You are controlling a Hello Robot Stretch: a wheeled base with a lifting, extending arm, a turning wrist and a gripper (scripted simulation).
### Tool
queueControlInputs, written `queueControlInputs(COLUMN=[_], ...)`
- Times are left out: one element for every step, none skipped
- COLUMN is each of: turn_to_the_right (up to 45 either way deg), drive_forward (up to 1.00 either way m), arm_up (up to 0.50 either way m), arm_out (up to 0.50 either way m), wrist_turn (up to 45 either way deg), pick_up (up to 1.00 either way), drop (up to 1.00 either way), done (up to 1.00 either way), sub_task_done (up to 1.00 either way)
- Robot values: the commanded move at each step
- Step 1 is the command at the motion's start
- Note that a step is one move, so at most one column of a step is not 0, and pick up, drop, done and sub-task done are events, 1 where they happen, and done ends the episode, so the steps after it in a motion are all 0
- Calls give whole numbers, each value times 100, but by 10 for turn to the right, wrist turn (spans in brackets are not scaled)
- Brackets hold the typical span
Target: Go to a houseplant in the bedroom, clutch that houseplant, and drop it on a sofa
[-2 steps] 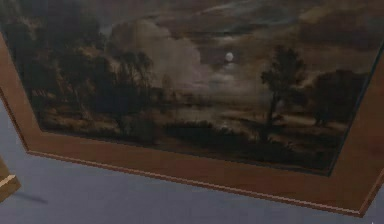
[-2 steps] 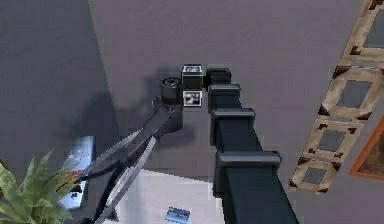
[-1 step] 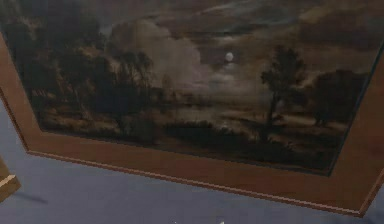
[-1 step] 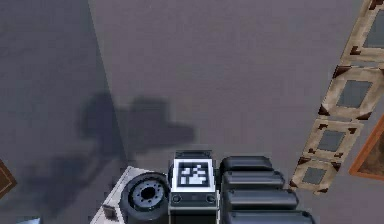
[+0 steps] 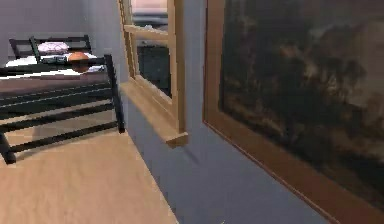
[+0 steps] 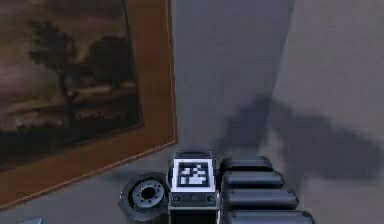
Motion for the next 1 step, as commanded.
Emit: queueControlInputs(turn_to_the_right=[-450], drive_forward=[0], arm_up=[0], arm_out=[0], wrist_turn=[0], pick_up=[0], drop=[0], done=[0], sub_task_done=[0])
